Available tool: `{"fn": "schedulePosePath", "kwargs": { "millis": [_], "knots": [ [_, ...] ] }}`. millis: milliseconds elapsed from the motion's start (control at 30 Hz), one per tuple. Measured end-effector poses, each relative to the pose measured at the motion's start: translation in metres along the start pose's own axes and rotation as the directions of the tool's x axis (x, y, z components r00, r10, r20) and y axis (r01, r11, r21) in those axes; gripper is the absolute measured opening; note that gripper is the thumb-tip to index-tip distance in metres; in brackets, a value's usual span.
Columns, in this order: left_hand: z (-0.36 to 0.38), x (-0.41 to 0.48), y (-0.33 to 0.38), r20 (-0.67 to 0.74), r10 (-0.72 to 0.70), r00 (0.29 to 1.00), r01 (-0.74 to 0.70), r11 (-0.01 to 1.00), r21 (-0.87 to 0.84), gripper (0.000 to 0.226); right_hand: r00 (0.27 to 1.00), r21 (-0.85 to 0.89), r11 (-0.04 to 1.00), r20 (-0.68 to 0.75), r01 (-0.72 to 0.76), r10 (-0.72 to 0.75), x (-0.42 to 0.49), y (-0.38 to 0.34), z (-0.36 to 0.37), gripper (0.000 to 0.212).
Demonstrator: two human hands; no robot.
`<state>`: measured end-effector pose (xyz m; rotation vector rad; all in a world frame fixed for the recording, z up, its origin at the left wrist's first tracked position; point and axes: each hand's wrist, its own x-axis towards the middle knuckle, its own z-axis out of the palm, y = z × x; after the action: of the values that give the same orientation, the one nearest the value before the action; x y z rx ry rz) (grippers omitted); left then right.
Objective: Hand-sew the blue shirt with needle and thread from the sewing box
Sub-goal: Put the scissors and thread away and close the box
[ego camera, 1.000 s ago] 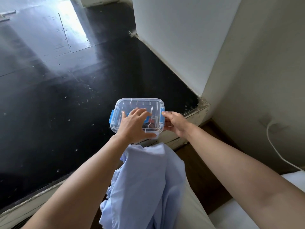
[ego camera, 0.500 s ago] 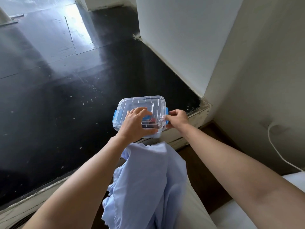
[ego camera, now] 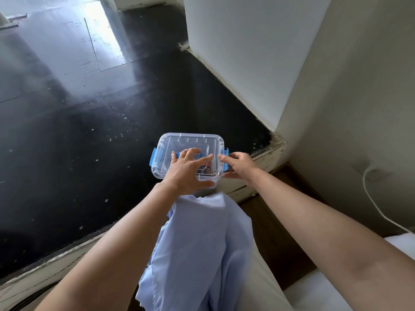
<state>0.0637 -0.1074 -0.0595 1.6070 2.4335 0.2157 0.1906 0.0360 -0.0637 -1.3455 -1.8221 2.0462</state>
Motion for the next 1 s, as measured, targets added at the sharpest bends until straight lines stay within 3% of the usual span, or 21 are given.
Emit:
{"fn": "schedulePosePath", "kwargs": {
  "millis": [100, 200, 333, 400, 500, 600, 633, 700, 767, 800, 867, 900, 933, 1000],
  "knots": [
    [0.001, -0.001, 0.002, 0.013, -0.020, 1.000, 0.019, 0.999, 0.030, 0.079, 0.996, -0.083, 0.995, -0.065, 0.049, -0.054, 0.001, -0.002, 0.006, 0.049],
    [0.003, 0.000, 0.006, 0.030, -0.036, 0.999, 0.033, 0.995, 0.097, 0.084, 0.963, -0.225, 0.964, -0.196, 0.140, -0.186, 0.006, -0.004, 0.011, 0.044],
    [0.001, 0.006, 0.015, 0.048, -0.049, 0.998, 0.042, 0.988, 0.149, 0.089, 0.883, -0.493, 0.826, -0.213, 0.274, -0.419, 0.006, -0.004, 0.012, 0.034],
    [-0.001, 0.009, 0.017, 0.058, -0.066, 0.996, 0.057, 0.988, 0.146, 0.088, 0.842, -0.596, 0.752, -0.223, 0.282, -0.492, 0.005, -0.001, 0.014, 0.039],
    [-0.004, 0.010, 0.020, 0.067, -0.069, 0.995, 0.058, 0.988, 0.143, 0.091, 0.865, -0.667, 0.700, -0.165, 0.256, -0.474, 0.006, -0.001, 0.018, 0.054],
    [-0.007, 0.010, 0.020, 0.090, -0.035, 0.995, 0.035, 0.999, 0.007, 0.093, 0.920, -0.625, 0.748, -0.115, 0.225, -0.373, 0.008, -0.002, 0.016, 0.062],
    [-0.008, 0.010, 0.016, 0.069, -0.008, 0.998, 0.013, 0.997, -0.077, 0.090, 0.923, -0.607, 0.765, -0.129, 0.216, -0.363, 0.007, -0.001, 0.014, 0.062],
    [-0.009, 0.008, 0.005, -0.120, 0.009, 0.993, -0.033, 0.980, -0.198, 0.079, 0.914, -0.587, 0.778, -0.151, 0.223, -0.376, 0.006, 0.000, 0.009, 0.063],
    [-0.006, 0.005, -0.006, -0.363, -0.217, 0.906, 0.152, 0.968, -0.200, 0.072, 0.905, -0.596, 0.765, -0.144, 0.244, -0.400, 0.005, 0.000, 0.004, 0.064],
    [-0.006, 0.003, -0.010, -0.373, -0.405, 0.835, 0.329, 0.910, -0.252, 0.077, 0.902, -0.600, 0.758, -0.132, 0.257, -0.410, 0.005, 0.000, 0.003, 0.064],
    [-0.006, 0.000, -0.012, -0.077, -0.694, 0.715, 0.600, 0.668, -0.440, 0.093, 0.901, -0.601, 0.752, -0.117, 0.270, -0.417, 0.003, 0.001, 0.000, 0.061],
    [-0.007, -0.001, -0.012, 0.072, -0.724, 0.686, 0.651, 0.565, -0.507, 0.091, 0.902, -0.595, 0.756, -0.116, 0.273, -0.417, 0.003, 0.001, 0.000, 0.061],
    [-0.008, -0.001, -0.011, 0.130, -0.722, 0.680, 0.648, 0.507, -0.568, 0.080, 0.904, -0.579, 0.770, -0.124, 0.270, -0.410, 0.002, 0.001, 0.000, 0.064],
    [-0.011, 0.000, -0.012, 0.036, -0.746, 0.665, 0.587, 0.493, -0.642, 0.065, 0.926, -0.516, 0.828, -0.158, 0.219, -0.343, 0.000, 0.001, -0.002, 0.070]
  ]
}}
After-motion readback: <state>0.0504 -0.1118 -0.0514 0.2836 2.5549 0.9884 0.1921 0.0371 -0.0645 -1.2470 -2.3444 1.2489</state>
